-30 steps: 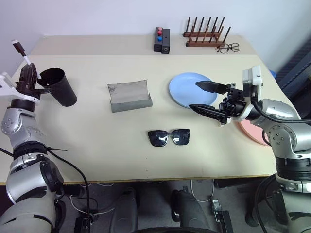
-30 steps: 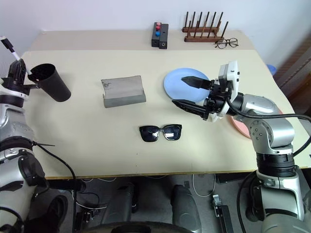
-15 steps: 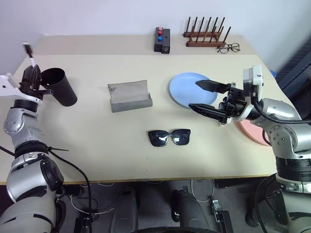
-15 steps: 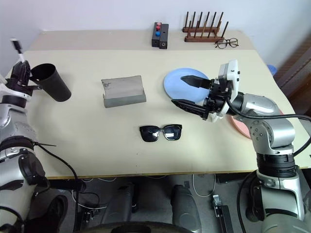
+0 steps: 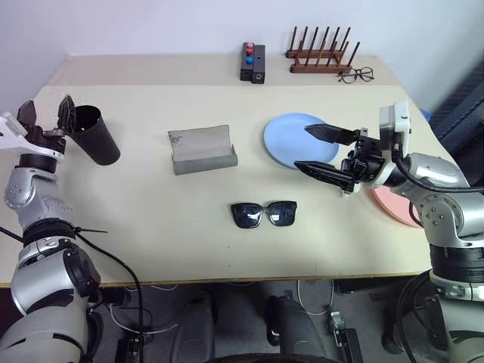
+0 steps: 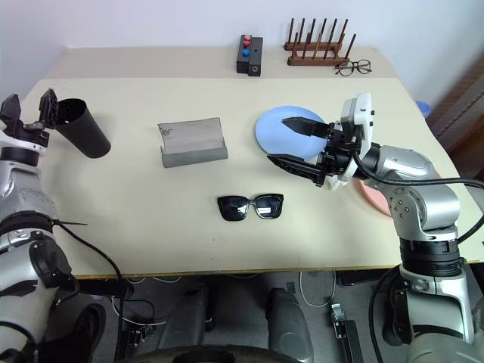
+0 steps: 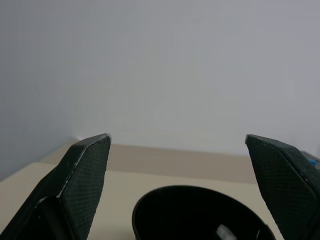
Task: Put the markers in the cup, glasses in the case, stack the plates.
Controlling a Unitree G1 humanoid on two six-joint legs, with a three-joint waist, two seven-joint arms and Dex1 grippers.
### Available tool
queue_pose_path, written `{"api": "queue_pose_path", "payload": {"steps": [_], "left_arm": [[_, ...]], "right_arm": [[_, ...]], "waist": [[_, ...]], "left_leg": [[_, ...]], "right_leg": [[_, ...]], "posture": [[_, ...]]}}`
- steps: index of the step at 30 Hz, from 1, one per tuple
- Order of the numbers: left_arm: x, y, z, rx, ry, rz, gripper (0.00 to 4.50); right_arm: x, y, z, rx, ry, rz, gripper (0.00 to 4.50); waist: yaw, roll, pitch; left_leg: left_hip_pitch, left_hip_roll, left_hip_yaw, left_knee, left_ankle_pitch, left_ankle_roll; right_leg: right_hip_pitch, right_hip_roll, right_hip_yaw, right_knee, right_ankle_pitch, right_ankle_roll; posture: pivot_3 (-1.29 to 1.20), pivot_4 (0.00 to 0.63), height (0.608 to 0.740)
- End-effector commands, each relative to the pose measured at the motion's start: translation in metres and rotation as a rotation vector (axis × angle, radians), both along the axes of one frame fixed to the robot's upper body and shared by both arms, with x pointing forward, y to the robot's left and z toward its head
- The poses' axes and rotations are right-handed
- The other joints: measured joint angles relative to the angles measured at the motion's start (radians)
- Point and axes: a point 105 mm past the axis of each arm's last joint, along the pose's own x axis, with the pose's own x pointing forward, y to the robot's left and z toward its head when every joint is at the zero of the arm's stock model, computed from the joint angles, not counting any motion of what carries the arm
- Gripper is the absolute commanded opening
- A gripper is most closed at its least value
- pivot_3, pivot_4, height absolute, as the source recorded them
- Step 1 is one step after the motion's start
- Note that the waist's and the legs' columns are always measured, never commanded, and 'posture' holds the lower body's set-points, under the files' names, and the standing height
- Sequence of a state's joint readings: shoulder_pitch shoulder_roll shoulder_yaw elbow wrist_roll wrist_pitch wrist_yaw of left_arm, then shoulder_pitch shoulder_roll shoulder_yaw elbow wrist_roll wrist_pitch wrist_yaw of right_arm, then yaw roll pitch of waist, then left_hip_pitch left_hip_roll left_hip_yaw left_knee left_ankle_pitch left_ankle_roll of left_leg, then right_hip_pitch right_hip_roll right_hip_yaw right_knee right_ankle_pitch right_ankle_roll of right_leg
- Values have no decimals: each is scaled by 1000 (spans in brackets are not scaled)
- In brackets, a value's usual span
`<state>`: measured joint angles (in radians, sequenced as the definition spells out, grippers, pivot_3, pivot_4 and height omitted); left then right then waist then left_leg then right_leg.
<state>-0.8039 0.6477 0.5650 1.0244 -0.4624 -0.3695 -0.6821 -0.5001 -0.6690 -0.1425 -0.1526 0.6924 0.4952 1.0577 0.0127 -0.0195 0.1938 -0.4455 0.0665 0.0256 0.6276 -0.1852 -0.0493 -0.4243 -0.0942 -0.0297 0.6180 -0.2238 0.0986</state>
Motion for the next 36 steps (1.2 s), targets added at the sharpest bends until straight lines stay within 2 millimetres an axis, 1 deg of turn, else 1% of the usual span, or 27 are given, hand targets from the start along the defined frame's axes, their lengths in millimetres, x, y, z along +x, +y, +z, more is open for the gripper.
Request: {"api": "queue_pose_path", "payload": {"steps": [1,4,6,8,9,11,13,14,17,18,21,24,26,28,29,32,36], "left_arm": [[-4,-8,40,-15,-66,-105,4460],[-13,-25,60,-35,-61,-249,4460],[-26,-53,74,30,-33,-424,4460],[-40,-88,76,113,35,-610,4460],[-46,-99,75,129,68,-683,4460],[-52,-120,66,218,145,-759,4460],[-51,-137,52,294,225,-806,4460],[-47,-148,41,355,269,-817,4460],[-33,-175,18,451,344,-869,4460],[-26,-183,8,500,373,-872,4460],[-4,-195,-10,506,446,-895,4460],[16,-196,-16,510,461,-883,4460],[26,-202,-17,471,484,-925,4460],[30,-206,-20,457,505,-962,4460],[29,-208,-24,477,508,-983,4460],[26,-221,-36,470,558,-1119,4460],[26,-226,-48,494,654,-1177,4460]], "right_arm": [[-3,-5,13,3,-51,-5,4355],[-3,-6,11,-1,-47,-5,4355],[-4,-5,11,-6,-50,1,4355],[-2,-5,11,-9,-56,4,4355],[-1,-5,10,-11,-58,4,4355],[1,-5,9,-14,-59,3,4355],[2,-5,6,-23,-60,3,4355],[2,-4,6,-18,-59,6,4355],[3,-3,5,-12,-58,9,4355],[2,-3,4,-17,-57,10,4355],[1,-5,0,-38,-49,10,4355],[1,-11,-4,-79,-59,-7,4355],[1,-20,-9,-127,-68,-36,4355],[1,-24,-8,-121,-68,-53,4355],[0,-25,-7,-122,-70,-57,4355],[-4,-31,-9,-129,-68,-78,4355],[-7,-30,-11,-124,-68,-83,4355]], "waist": [[-1,0,0],[-3,0,0],[-4,0,0],[-9,0,0],[-10,0,0],[-8,0,0],[-7,1,0],[-6,1,0],[0,1,0],[3,1,0],[2,1,0],[-1,1,0],[-2,1,0],[-1,0,0],[-3,0,0],[0,0,0],[0,0,0]], "left_leg": [[0,0,0,0,0,0],[0,0,0,0,0,0],[0,0,0,0,0,0],[0,0,0,-1,0,0],[0,0,0,-1,0,0],[1,0,0,0,0,0],[2,0,0,0,0,0],[2,0,0,0,0,-1],[2,0,0,0,0,-1],[2,0,0,1,0,-1],[0,0,0,1,0,0],[0,0,0,1,1,0],[0,0,0,1,1,0],[0,0,0,0,1,0],[0,0,0,1,1,0],[0,0,0,1,1,0],[-1,0,0,2,1,0]], "right_leg": [[0,0,0,0,0,0],[0,0,0,0,1,1],[0,0,0,0,1,1],[0,0,1,1,1,1],[0,0,1,1,0,1],[0,0,1,1,-1,-1],[0,0,1,2,-1,-1],[0,0,1,2,-1,-1],[1,0,1,1,-1,-1],[1,0,1,1,-1,-1],[0,0,1,1,-1,-1],[0,0,1,1,-1,-1],[-1,1,1,1,-1,-1],[-1,1,1,1,-1,0],[-1,1,1,1,-1,0],[-1,1,1,1,-1,0],[-1,1,1,1,-1,0]], "posture": [[0,150,740],[0,150,740],[0,150,740],[0,150,740],[0,150,740],[0,150,740],[0,150,740],[0,150,740],[0,150,740],[0,150,740],[0,150,740],[0,150,740],[0,150,740],[0,150,740],[0,150,740],[0,150,740],[0,150,740]]}}
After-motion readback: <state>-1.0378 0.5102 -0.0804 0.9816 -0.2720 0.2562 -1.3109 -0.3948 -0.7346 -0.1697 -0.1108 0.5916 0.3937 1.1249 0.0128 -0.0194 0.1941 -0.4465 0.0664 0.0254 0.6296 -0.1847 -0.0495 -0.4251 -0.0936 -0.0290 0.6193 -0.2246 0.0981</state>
